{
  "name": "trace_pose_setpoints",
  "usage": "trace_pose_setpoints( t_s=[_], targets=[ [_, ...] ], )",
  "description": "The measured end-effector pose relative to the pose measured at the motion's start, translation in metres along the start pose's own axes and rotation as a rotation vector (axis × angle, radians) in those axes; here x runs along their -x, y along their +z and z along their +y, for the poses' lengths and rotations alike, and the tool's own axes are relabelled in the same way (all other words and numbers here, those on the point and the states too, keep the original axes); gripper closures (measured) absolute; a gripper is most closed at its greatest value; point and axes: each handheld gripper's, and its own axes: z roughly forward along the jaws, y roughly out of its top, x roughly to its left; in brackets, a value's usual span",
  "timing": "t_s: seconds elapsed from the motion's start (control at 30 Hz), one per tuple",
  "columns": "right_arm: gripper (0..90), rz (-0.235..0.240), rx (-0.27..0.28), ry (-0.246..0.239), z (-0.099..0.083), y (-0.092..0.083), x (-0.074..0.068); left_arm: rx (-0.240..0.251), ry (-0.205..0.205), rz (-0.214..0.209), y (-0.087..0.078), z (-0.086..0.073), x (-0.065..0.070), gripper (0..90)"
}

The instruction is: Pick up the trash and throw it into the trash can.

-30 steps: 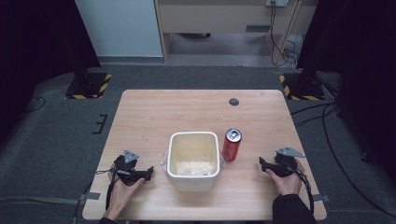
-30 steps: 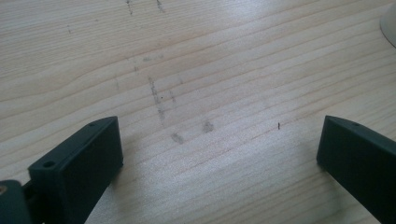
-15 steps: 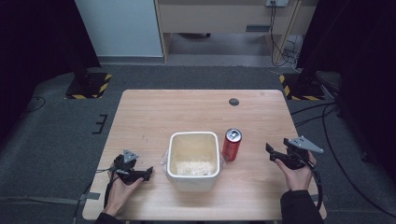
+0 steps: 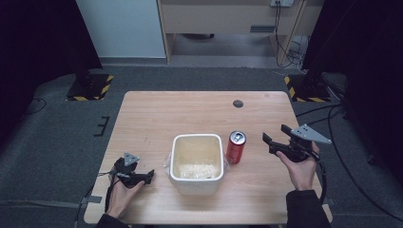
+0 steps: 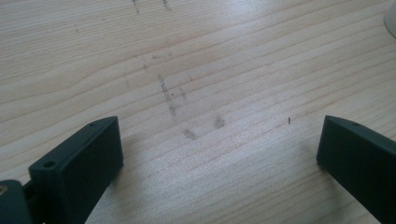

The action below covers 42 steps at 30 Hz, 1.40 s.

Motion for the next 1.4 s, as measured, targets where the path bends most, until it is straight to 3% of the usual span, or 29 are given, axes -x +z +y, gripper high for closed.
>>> trace_pose_setpoints(
  t_s=[0.2,0.43,0.73,1.03,1.4],
  targets=[
    [17.9,0.065,0.028,0.028,0.004,0.011,-0.011,0.000,-0.008,0.009,0.001,0.001,0.001,0.0],
    [16.9,0.124,0.007,-0.013,-0.002,0.022,-0.029,0.000,-0.008,0.009,0.001,0.001,0.001,0.0],
    [17.0,0.181,-0.028,-0.016,-0.015,0.040,-0.048,0.000,-0.008,0.010,0.001,0.001,0.001,0.0],
    [18.7,0.196,-0.046,-0.038,-0.025,0.050,-0.060,0.000,-0.008,0.010,0.001,0.001,0.001,0.0],
    [23.3,0.174,-0.119,-0.057,-0.043,0.066,-0.067,0.000,-0.008,0.010,0.001,0.001,0.001,0.0]
  ],
)
